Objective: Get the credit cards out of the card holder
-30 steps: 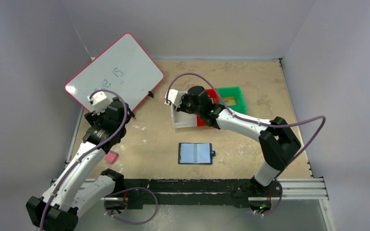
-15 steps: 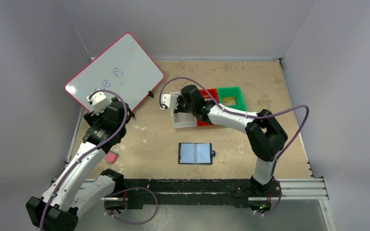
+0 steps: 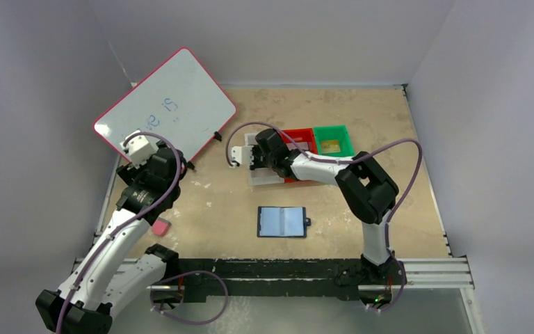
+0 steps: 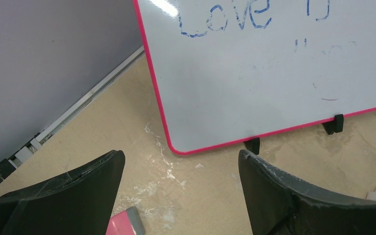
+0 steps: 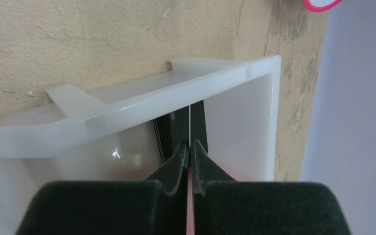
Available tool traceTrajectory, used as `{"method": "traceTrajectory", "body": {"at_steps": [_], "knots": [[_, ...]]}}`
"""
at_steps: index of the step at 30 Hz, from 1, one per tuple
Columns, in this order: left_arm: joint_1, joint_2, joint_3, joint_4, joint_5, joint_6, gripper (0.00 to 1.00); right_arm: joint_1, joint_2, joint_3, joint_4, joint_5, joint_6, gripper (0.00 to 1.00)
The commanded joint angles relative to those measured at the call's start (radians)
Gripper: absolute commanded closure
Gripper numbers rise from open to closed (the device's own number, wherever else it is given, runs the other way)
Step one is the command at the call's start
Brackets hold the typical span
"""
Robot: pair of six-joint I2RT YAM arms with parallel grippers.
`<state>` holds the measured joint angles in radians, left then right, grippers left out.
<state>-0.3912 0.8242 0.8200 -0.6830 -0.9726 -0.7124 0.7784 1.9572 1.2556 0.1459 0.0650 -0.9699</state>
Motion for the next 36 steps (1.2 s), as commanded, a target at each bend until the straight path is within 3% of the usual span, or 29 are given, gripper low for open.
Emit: {"method": "traceTrajectory", "body": {"at_steps": [1, 12, 25, 36], "knots": [[0.005, 0.0, 0.028, -0.005, -0.033, -0.013, 0.14, -0.004, 0.017, 0.047, 0.088, 0.027, -0.047, 1.0], [0.003, 0.042, 0.038, -0.012, -0.024, -0.01, 0.14, -0.011, 0.055, 0.037, 0.136, 0.057, -0.042, 0.9], [0.004, 0.054, 0.037, -0.009, -0.017, -0.004, 0.14, -0.026, 0.019, 0.024, 0.082, 0.034, -0.001, 0.54], [0.005, 0.055, 0.036, -0.007, -0.012, -0.002, 0.14, -0.041, -0.012, 0.039, 0.043, -0.005, 0.03, 0.45]]}}
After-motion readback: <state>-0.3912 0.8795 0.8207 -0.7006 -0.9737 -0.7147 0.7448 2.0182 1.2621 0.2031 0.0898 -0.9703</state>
